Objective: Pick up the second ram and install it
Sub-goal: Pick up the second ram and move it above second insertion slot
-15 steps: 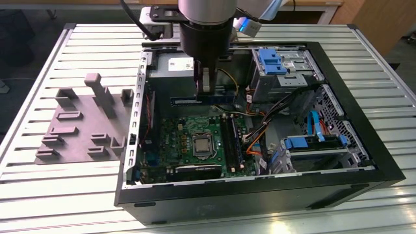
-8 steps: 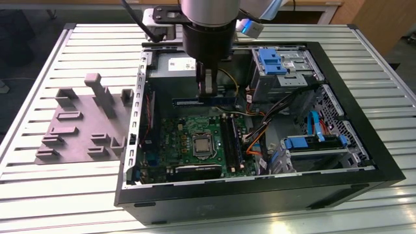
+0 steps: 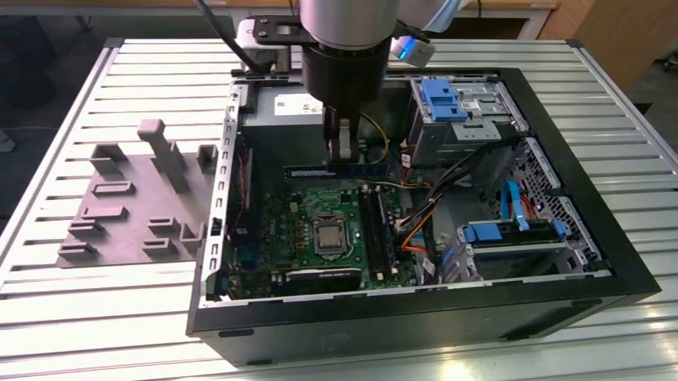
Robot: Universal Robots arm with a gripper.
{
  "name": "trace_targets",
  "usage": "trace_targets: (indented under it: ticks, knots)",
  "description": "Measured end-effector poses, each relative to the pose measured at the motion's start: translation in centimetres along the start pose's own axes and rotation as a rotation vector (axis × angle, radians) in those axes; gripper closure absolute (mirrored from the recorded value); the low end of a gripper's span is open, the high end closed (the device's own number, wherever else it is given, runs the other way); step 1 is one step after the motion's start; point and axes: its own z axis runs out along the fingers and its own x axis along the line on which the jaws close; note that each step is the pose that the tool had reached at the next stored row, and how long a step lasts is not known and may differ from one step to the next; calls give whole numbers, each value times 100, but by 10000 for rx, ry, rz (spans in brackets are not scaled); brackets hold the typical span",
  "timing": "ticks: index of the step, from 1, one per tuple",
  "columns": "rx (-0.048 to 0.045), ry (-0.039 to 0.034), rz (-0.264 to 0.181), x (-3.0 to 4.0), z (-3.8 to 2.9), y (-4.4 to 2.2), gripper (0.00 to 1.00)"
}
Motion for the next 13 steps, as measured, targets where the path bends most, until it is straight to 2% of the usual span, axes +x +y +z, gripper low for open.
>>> trace_targets:
  ticks: [7, 13]
  knots:
    - [1, 67, 0, 61, 6, -23, 89]
    - [2, 97, 1, 67, 20, -58, 89]
